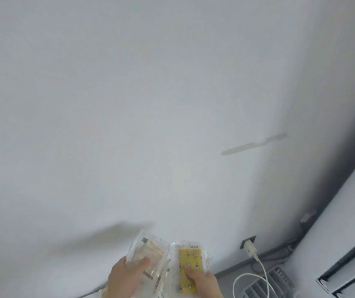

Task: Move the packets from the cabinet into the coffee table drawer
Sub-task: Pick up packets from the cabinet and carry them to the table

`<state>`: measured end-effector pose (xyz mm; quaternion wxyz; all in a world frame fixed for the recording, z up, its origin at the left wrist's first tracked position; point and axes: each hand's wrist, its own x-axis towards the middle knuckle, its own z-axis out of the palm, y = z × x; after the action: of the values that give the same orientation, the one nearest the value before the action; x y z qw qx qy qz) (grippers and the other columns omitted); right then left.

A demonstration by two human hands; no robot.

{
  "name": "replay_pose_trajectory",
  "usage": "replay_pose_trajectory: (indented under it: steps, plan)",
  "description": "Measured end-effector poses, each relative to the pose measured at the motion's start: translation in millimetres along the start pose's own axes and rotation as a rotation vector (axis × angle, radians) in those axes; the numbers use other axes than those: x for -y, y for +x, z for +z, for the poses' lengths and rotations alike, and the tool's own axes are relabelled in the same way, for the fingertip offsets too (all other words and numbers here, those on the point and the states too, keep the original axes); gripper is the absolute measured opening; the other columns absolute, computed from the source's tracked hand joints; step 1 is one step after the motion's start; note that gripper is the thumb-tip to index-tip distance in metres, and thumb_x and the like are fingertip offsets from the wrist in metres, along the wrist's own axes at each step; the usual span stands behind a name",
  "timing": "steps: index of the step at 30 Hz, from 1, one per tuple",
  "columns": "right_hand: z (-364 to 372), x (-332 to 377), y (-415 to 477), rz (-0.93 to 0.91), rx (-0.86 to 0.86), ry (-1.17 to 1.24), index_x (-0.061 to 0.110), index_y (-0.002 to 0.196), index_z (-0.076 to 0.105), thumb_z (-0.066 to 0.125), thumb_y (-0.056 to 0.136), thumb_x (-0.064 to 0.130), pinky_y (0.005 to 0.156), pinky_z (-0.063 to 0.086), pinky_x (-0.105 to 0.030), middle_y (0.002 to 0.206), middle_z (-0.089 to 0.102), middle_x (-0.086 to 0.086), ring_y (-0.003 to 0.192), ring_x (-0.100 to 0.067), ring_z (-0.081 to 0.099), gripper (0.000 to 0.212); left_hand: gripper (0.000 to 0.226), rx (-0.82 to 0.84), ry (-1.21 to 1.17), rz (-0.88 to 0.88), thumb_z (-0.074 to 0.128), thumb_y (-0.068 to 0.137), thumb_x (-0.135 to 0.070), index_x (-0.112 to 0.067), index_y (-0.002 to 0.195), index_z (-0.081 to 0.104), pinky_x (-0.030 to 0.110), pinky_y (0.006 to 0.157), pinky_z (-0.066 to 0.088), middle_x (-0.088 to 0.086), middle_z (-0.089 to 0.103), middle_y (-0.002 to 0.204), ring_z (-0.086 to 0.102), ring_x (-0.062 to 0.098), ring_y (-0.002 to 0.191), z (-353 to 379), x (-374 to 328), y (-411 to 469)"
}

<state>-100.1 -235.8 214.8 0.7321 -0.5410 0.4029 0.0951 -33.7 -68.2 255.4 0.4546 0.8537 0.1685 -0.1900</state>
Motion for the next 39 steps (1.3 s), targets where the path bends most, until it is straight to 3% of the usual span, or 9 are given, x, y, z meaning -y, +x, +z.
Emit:
replay_pose_trajectory:
  steps: [2,8,12,19,24,28,32,36,39]
  plan:
    - [-9.8,15.7,-16.0,-0.028,-0.080,0.056,0.007,0.078,0.059,0.068,0.085,0.011,0.040,0.043,-0.012,0.072,0.061,-0.003,0.064,-0.014,0.057,0.012,0.039,0.020,-0.076,0.034,0.071,0.061,-0.044,-0.011,0.082,0.065,0.028,0.058,0.042,0.005,0.066,0.077,0.062,0.023,0.072,1.1,-19.1,-14.5]
    - [-41.3,53.8,-73.4,-0.134,-0.229,0.222,0.001,0.095,0.061,0.071,0.084,0.015,0.086,0.054,-0.041,0.084,0.066,-0.010,0.080,-0.028,0.065,0.020,0.020,0.170,-0.204,0.226,0.074,0.076,-0.025,-0.012,0.087,0.064,0.026,0.057,0.044,0.006,0.067,0.084,0.063,0.021,0.073,3.8,-65.7,-44.0]
    - [-58.6,44.9,-127.3,-0.204,-0.370,0.290,0.005,0.110,0.054,0.071,0.083,0.020,0.086,0.053,-0.038,0.099,0.065,-0.011,0.089,-0.028,0.063,0.035,0.020,0.324,-0.175,0.354,0.075,0.077,-0.026,-0.015,0.090,0.065,0.025,0.057,0.045,0.002,0.067,0.085,0.064,0.018,0.073,7.2,-78.4,-75.3]
    - [-93.5,3.2,-224.3,-0.306,-0.535,0.435,0.008,0.102,0.054,0.070,0.084,0.017,0.086,0.052,-0.034,0.088,0.063,-0.005,0.090,-0.024,0.062,0.025,0.020,0.549,-0.141,0.479,0.077,0.074,-0.024,-0.016,0.086,0.064,0.032,0.074,0.053,0.005,0.069,0.088,0.067,0.025,0.083,25.1,-71.9,-139.0]
    - [-142.2,-57.9,-302.5,-0.307,-0.697,0.572,0.007,0.108,0.055,0.072,0.083,0.018,0.083,0.054,-0.034,0.090,0.065,-0.004,0.090,-0.022,0.065,0.032,0.016,0.818,-0.054,0.584,0.076,0.077,-0.017,-0.012,0.087,0.064,0.031,0.065,0.054,0.006,0.070,0.086,0.068,0.022,0.076,65.7,-61.6,-236.6]
    - [-193.4,-118.5,-380.0,-0.366,-0.880,0.722,0.003,0.108,0.060,0.073,0.080,0.015,0.073,0.054,-0.031,0.086,0.066,-0.006,0.076,-0.020,0.064,0.033,0.025,1.059,0.022,0.697,0.076,0.078,-0.017,-0.008,0.099,0.066,0.035,0.076,0.057,0.008,0.071,0.093,0.069,0.023,0.083,109.0,-41.7,-338.8]
    - [-242.6,-196.6,-471.7,-0.412,-1.047,0.824,0.003,0.102,0.063,0.071,0.082,0.011,0.086,0.055,-0.035,0.083,0.065,-0.005,0.078,-0.020,0.064,0.023,0.035,1.257,0.097,0.723,0.076,0.077,-0.020,-0.004,0.106,0.066,0.034,0.076,0.056,0.011,0.071,0.099,0.069,0.025,0.086,153.3,5.5,-449.7]
    - [-285.1,-287.1,-567.7,-0.396,-1.248,0.907,0.000,0.110,0.063,0.072,0.080,0.012,0.094,0.051,-0.039,0.094,0.068,-0.007,0.093,-0.023,0.065,0.034,0.027,1.498,0.218,0.735,0.073,0.080,-0.015,-0.005,0.104,0.066,0.031,0.064,0.053,0.009,0.070,0.089,0.066,0.023,0.074,187.5,73.4,-576.8]
    - [-303.9,-356.8,-643.7,-0.409,-1.388,0.989,0.002,0.110,0.065,0.070,0.082,0.012,0.097,0.049,-0.038,0.086,0.067,-0.002,0.094,-0.021,0.065,0.030,0.026,1.643,0.309,0.784,0.075,0.079,-0.018,-0.006,0.100,0.065,0.037,0.072,0.054,0.011,0.069,0.087,0.065,0.027,0.077,201.2,129.4,-673.8]
